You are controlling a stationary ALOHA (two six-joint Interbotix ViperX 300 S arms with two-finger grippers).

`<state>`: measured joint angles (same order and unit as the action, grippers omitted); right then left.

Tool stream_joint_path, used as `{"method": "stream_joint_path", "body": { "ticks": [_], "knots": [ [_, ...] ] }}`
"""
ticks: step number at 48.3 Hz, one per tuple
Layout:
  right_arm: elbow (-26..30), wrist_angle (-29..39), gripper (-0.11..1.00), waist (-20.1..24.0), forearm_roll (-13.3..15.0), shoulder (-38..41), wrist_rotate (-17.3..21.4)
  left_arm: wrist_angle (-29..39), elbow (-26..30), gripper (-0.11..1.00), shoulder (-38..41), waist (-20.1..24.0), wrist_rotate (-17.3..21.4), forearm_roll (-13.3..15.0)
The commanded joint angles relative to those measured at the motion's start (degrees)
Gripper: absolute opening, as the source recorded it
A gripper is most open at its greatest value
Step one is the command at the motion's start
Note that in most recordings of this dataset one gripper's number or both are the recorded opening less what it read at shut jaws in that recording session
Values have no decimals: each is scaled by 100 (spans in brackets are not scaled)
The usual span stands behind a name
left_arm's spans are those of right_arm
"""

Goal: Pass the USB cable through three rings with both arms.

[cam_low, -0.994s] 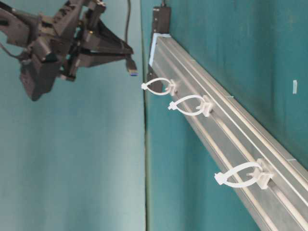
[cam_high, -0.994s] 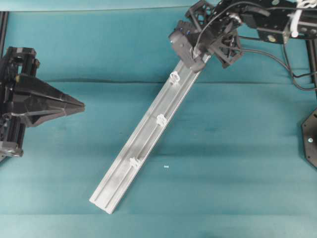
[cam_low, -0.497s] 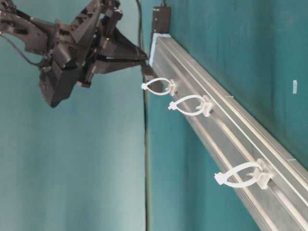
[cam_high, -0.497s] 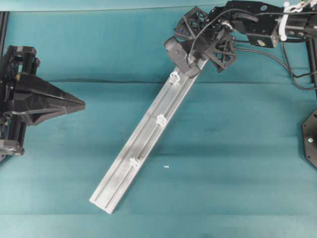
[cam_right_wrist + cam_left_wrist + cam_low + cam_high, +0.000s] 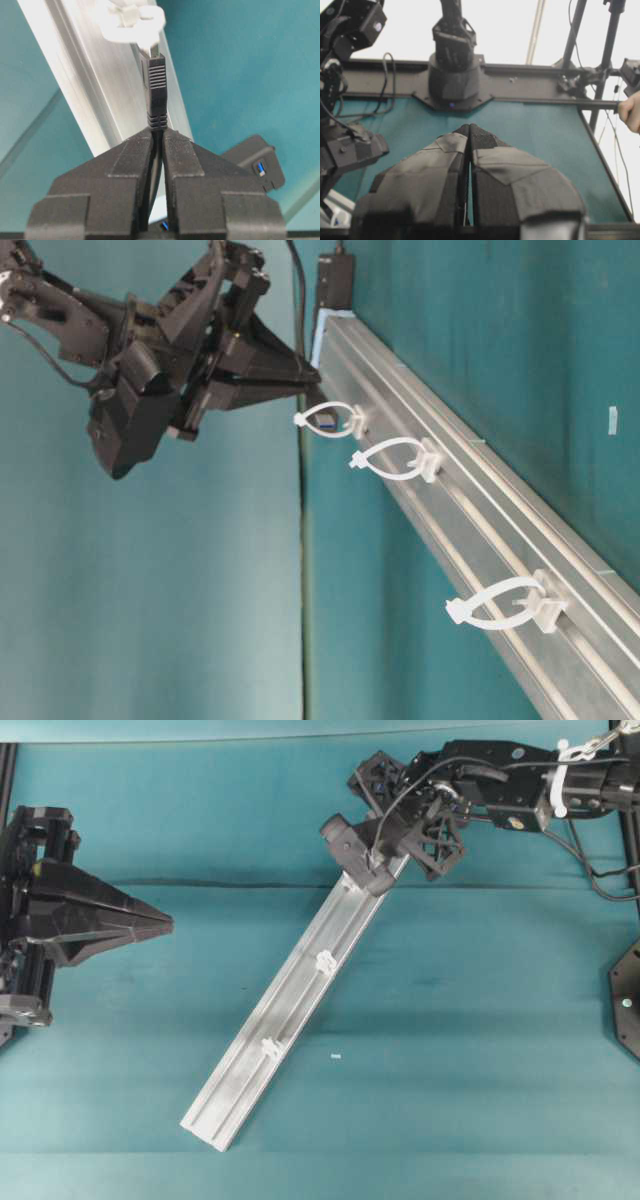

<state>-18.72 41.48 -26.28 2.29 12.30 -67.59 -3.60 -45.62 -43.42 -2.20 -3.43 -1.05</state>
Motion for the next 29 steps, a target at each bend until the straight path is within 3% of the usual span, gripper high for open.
{"method": "stream_joint_path", "body": {
  "ticks": [1,14,22,29],
  "knots": [
    [18,-26,7,97,-53,26,-62,-26,167,-1,-9,18,-9,-9],
    [18,-158,7,237,-334,35,-62,-9,167,-1,44,44,-9,-9],
    [18,-264,7,272,-835,44,-62,-18,193,-1,158,185,-62,-9],
    [0,-246,7,299,-1020,35,-62,-26,220,-1,264,255,-290,-9]
  ]
}}
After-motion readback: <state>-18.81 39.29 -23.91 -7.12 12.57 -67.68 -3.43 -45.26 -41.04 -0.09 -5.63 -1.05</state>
